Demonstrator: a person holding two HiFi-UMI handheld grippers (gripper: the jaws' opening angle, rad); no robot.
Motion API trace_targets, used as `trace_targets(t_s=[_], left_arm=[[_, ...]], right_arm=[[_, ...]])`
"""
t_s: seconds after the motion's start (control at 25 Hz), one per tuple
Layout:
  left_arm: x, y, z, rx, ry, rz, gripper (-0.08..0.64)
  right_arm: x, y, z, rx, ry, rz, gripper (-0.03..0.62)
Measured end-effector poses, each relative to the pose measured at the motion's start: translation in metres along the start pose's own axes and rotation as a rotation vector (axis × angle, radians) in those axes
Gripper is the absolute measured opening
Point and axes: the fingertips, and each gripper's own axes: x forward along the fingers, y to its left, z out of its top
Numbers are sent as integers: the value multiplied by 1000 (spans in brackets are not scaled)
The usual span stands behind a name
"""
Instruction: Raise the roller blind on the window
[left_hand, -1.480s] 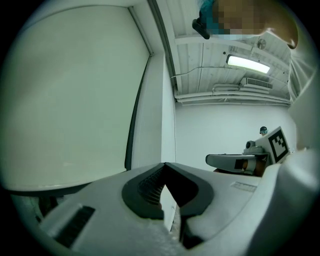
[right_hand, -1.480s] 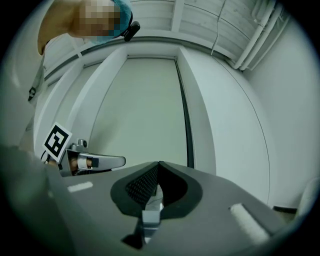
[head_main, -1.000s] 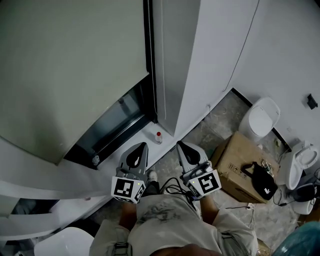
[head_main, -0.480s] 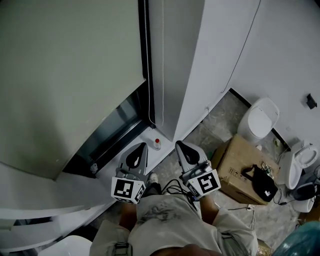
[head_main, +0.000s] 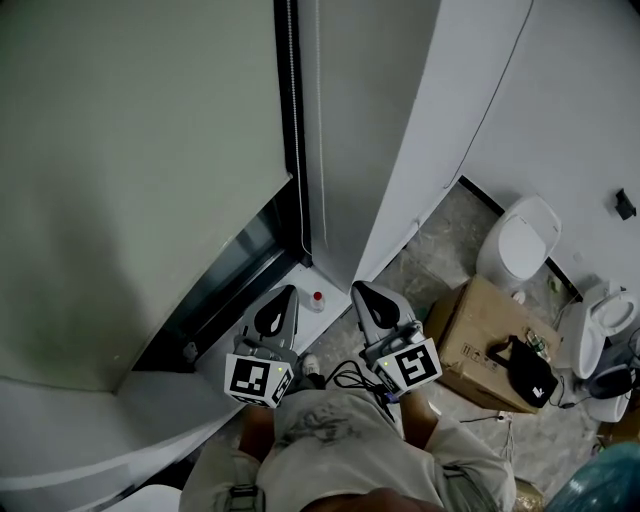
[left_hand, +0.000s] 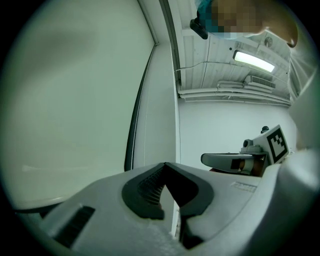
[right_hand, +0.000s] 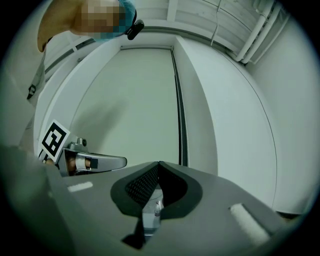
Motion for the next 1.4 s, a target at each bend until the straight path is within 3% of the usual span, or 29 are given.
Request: trace_targets(t_s=[0.96,1.4], left_arm=[[69,68,21,11,8,-150,6],[88,75,24,0,-2,-161,6]], right_arm=[[82,-29,-1,-17,43,-136,11],[92,-37,-1,-15,49,-142,11]])
